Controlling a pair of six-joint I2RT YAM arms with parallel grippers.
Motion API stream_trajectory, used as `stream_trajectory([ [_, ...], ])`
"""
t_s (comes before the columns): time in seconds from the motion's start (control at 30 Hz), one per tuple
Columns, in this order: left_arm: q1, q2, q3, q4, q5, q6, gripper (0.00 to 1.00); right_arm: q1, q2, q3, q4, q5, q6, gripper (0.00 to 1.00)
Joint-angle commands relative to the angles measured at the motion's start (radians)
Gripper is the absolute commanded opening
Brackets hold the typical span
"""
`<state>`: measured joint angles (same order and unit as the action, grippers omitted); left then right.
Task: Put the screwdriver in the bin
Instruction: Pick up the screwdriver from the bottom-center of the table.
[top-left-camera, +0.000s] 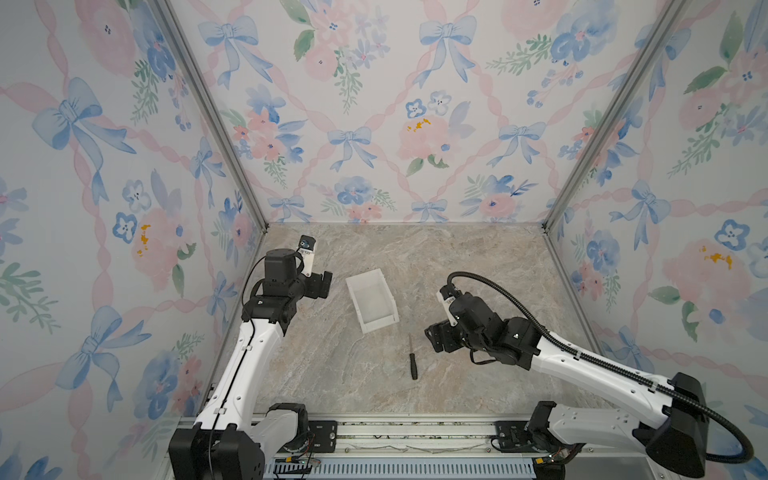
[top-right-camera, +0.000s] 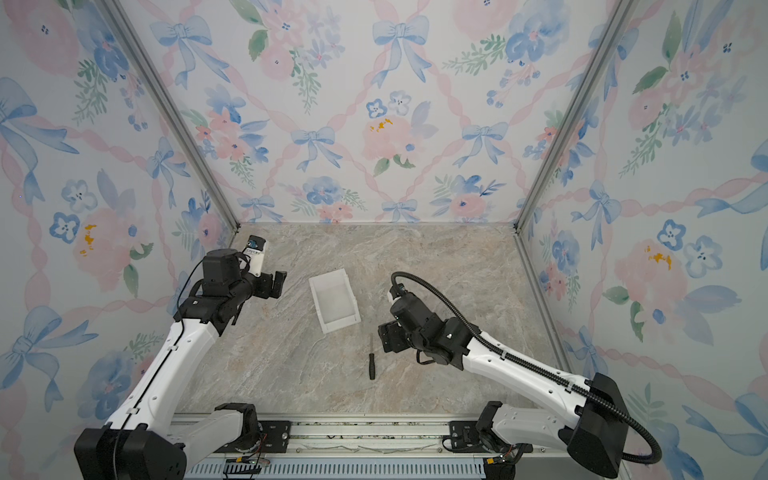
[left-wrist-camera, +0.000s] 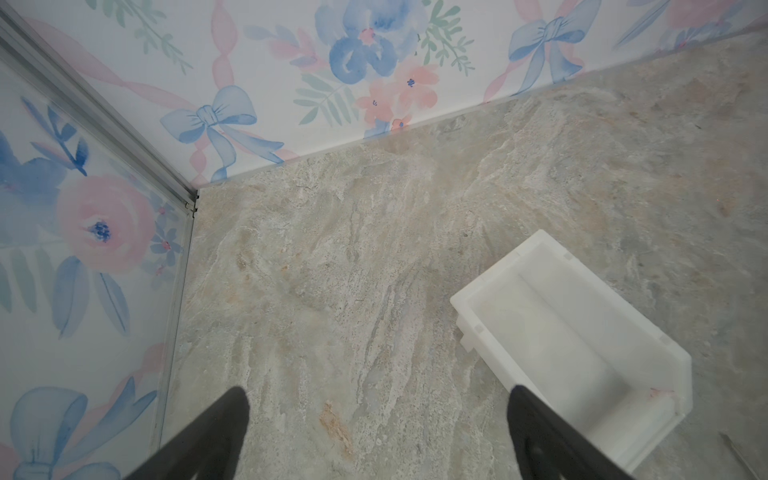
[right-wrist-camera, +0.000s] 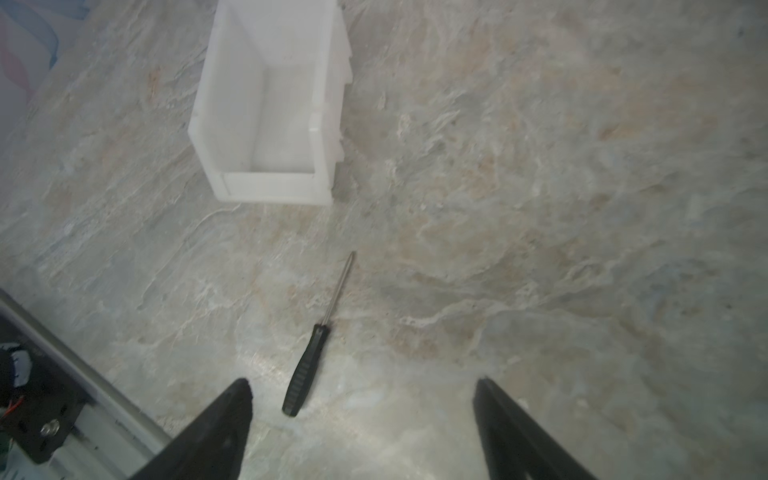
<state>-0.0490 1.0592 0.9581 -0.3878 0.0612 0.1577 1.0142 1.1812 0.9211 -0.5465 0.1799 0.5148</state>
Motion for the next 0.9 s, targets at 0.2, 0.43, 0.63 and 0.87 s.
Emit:
stream_trajectory([
  [0.2,-0.038,-0.074,-0.016,-0.136,0.058,0.023,0.98,0.245,0.214,-0.016,-0.065,0.065,0.293,0.71],
  [0.43,-0.052,-0.060,-0.027,-0.135,0.048,0.012,0.98,0.237,0.408,0.053,-0.011,0.072,0.321,0.65],
  [0.63,-0.057,-0.057,-0.013,-0.136,0.034,0.008,0.98,0.194,0.466,0.065,0.047,0.037,0.334,0.61],
  [0.87,-0.060,-0.046,0.006,-0.136,0.036,0.007,0.98,0.159,0.549,0.099,0.039,0.023,0.323,0.58],
])
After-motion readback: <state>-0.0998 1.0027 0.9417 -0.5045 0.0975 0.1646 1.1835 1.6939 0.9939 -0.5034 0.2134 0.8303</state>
